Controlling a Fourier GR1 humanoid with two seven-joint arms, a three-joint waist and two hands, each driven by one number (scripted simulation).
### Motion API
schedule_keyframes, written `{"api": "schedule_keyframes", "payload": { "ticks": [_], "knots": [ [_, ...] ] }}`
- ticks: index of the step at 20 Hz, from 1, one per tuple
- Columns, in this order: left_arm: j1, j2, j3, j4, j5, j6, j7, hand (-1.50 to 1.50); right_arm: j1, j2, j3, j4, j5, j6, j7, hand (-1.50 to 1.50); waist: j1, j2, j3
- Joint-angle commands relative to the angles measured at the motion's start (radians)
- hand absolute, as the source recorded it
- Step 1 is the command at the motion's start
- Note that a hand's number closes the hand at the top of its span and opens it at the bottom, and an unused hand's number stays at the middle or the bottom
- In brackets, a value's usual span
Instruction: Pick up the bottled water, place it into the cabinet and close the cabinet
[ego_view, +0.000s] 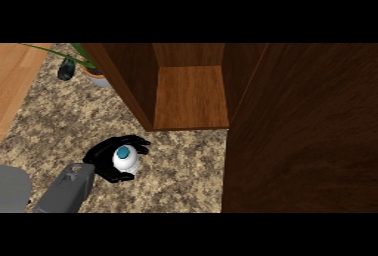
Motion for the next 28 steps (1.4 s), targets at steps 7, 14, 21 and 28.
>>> {"api": "schedule_keyframes", "payload": {
  "ticks": [7, 14, 21, 28],
  "knots": [
    [0.035, -0.038, -0.031, -0.027, 0.027, -0.202, -0.105, 1.5, 0.018, -0.004, 0.006, -0.003, 0.015, 0.001, -0.009, -1.5, 0.007, -0.001, -0.003],
    [0.124, -0.03, 0.201, -0.07, 0.219, 0.207, -0.167, 1.5, 0.019, 0.008, -0.018, -0.001, 0.007, -0.024, -0.009, -1.5, 0.056, -0.009, -0.002],
    [0.198, -0.04, 0.294, -0.094, 0.313, 0.275, -0.259, 1.5, 0.025, -0.017, -0.041, -0.041, -0.04, -0.016, 0.029, -1.5, 0.031, -0.008, -0.001],
    [0.216, -0.065, 0.271, -0.205, 0.385, 0.254, -0.137, 1.5, -0.055, 0.003, -0.034, 0.118, 0.019, -0.003, -0.064, -1.5, 0.035, -0.01, 0.001]
  ]
}}
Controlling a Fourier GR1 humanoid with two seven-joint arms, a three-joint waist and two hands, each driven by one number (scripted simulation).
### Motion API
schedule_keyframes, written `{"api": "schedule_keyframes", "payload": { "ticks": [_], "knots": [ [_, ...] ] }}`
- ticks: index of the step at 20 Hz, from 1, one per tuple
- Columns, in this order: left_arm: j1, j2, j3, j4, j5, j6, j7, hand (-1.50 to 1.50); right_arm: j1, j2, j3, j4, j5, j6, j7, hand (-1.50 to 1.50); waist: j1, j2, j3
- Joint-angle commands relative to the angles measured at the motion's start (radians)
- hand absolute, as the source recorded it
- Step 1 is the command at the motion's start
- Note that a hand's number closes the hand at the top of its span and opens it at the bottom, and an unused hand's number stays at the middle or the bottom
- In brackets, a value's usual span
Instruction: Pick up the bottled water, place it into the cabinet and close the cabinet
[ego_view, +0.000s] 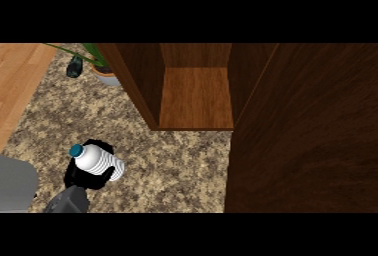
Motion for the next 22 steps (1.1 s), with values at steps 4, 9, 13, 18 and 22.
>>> {"api": "schedule_keyframes", "payload": {
  "ticks": [4, 9, 13, 18, 22],
  "knots": [
    [0.055, -0.073, -0.042, -0.177, 0.063, -0.006, 0.059, 1.5, 0.019, -0.005, 0.049, -0.015, 0.014, 0.012, 0.0, -1.5, -0.001, -0.001, 0.001],
    [0.171, -0.135, -0.112, -0.502, 0.106, 0.106, 0.256, 1.5, 0.033, -0.011, 0.034, -0.034, 0.002, -0.006, 0.008, -1.5, 0.005, -0.004, 0.001],
    [0.086, -0.147, -0.147, -0.497, 0.096, 0.18, 0.289, 1.5, -0.073, 0.016, 0.054, -0.038, -0.005, -0.064, 0.111, -1.5, 0.0, 0.001, 0.0],
    [0.153, -0.152, -0.372, -0.748, 0.196, 0.368, 0.33, 1.5, 0.066, -0.01, 0.081, -0.099, 0.001, -0.027, 0.055, -1.5, -0.005, -0.004, 0.001],
    [0.086, -0.152, -0.44, -0.779, 0.18, 0.482, 0.354, 1.5, 0.001, 0.008, 0.096, -0.065, 0.007, -0.048, 0.062, -1.5, -0.006, 0.0, 0.0]
  ]
}}
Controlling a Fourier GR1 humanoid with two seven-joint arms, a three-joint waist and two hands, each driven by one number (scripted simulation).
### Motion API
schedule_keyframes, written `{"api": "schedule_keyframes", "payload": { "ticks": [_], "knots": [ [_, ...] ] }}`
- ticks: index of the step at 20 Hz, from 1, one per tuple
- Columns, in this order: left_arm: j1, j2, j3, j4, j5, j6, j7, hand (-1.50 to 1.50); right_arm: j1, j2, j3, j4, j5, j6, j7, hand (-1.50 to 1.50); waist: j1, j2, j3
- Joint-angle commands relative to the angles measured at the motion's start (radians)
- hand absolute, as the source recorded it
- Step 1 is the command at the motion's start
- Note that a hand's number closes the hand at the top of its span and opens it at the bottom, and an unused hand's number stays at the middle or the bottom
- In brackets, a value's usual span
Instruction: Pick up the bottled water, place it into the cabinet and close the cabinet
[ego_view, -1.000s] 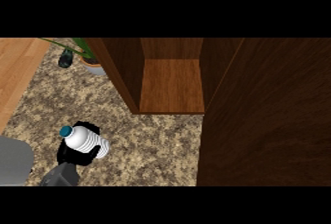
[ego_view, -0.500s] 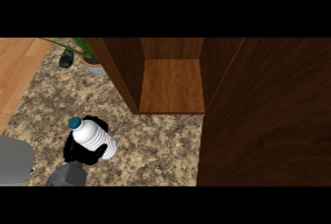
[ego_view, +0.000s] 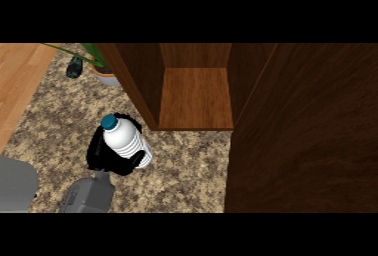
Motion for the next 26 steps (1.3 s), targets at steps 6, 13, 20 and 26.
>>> {"api": "schedule_keyframes", "payload": {
  "ticks": [6, 13, 20, 26],
  "knots": [
    [-0.235, -0.003, -0.179, 0.037, -0.006, 0.328, 0.015, 1.5, -0.016, -0.057, -0.098, 0.053, -0.088, 0.053, -0.037, -1.5, -0.014, 0.003, 0.0],
    [-0.317, -0.002, -0.251, -0.02, -0.09, 0.498, 0.053, 1.5, -0.074, 0.002, -0.018, 0.081, -0.01, -0.006, -0.013, -1.5, -0.023, 0.005, 0.001],
    [-0.401, 0.0, -0.266, 0.046, -0.169, 0.603, 0.072, 1.5, -0.11, 0.004, -0.008, 0.045, -0.036, -0.01, 0.032, -1.5, -0.061, 0.013, 0.001],
    [-0.431, 0.04, -0.244, 0.059, -0.237, 0.679, 0.099, 1.5, -0.104, -0.004, 0.003, 0.095, -0.012, 0.007, 0.004, -1.5, -0.078, 0.013, 0.001]
  ]
}}
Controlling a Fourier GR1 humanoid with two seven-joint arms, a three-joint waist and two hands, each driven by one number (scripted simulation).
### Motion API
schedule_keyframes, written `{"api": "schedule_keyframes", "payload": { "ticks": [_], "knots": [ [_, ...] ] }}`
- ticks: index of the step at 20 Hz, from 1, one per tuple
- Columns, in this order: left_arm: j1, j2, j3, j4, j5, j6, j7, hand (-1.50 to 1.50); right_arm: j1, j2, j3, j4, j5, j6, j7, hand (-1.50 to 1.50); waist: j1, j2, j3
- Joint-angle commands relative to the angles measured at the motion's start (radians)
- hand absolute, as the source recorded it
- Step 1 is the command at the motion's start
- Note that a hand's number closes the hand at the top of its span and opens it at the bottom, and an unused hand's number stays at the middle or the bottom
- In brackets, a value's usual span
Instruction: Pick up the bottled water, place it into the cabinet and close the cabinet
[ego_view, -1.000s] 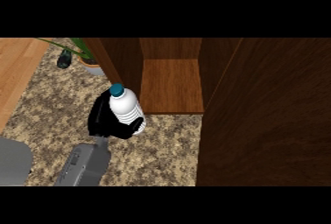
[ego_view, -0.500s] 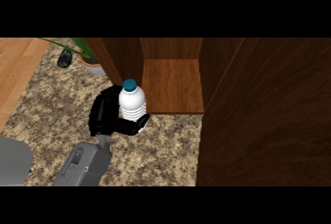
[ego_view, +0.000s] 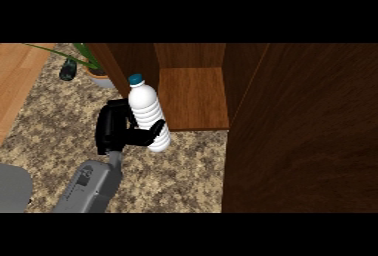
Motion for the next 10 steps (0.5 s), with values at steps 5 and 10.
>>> {"api": "schedule_keyframes", "payload": {
  "ticks": [5, 10],
  "knots": [
    [-0.297, -0.043, -0.036, 0.141, -0.1, 0.097, 0.082, 1.5, 0.003, 0.01, 0.026, 0.005, -0.004, 0.002, 0.001, -1.5, -0.075, 0.021, 0.006],
    [-0.298, 0.013, -0.06, 0.16, -0.164, 0.125, 0.101, 1.5, -0.028, -0.004, 0.024, 0.02, 0.001, 0.013, 0.016, -1.5, -0.081, 0.026, 0.006]
  ]
}}
